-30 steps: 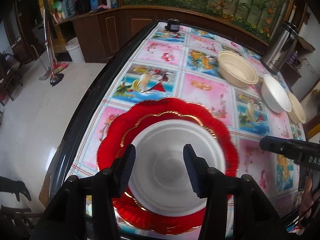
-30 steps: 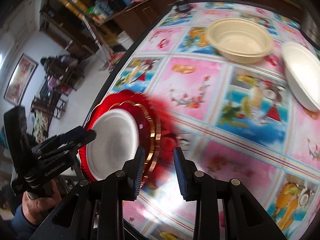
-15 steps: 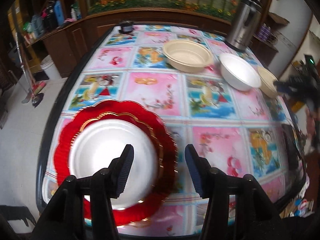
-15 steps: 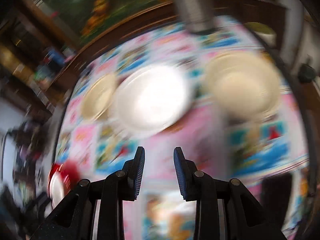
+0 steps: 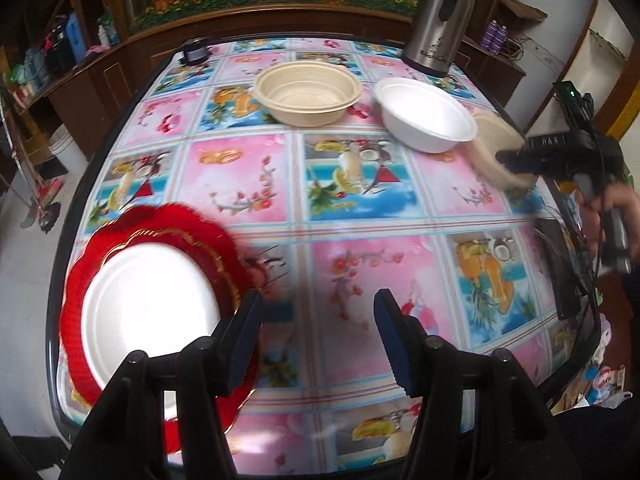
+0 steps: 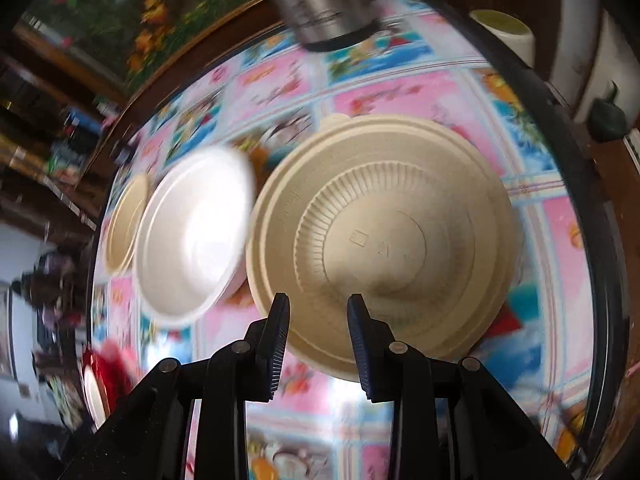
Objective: Organize plates and bowls
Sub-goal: 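Move the left gripper to the beige pulp plate and grasp its rim, then lift the beige plate with the left gripper and carry it over the stack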
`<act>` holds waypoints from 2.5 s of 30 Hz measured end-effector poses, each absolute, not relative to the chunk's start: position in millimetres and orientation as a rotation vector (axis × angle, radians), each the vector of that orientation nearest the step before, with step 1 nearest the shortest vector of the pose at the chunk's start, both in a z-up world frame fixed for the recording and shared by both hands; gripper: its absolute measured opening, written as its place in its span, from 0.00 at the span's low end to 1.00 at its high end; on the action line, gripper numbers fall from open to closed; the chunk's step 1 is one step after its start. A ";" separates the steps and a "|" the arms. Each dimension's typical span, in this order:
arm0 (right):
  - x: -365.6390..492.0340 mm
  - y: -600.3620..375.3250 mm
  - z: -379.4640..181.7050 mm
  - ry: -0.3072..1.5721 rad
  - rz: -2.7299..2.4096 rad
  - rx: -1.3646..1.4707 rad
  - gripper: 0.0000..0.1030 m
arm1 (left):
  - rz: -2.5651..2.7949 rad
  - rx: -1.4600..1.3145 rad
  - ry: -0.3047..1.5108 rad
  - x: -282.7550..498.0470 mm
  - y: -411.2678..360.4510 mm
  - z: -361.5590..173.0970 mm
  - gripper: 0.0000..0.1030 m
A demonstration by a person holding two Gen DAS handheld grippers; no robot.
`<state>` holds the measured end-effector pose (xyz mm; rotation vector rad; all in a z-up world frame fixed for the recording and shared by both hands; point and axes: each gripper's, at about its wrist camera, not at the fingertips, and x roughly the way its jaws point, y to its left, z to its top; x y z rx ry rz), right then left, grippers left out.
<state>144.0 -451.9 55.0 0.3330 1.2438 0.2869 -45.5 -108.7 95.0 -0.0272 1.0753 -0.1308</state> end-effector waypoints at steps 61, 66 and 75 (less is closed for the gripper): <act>-26.2 -414.9 55.1 1.319 0.489 0.351 0.11 | -0.472 0.093 1.264 -25.8 -195.6 55.7 0.26; -20.6 -407.2 59.8 1.309 0.502 0.333 0.11 | -0.447 0.073 1.247 -25.1 -184.7 60.4 0.26; -12.5 -393.2 62.0 1.307 0.529 0.312 0.11 | -0.415 0.051 1.219 -24.5 -172.2 66.3 0.26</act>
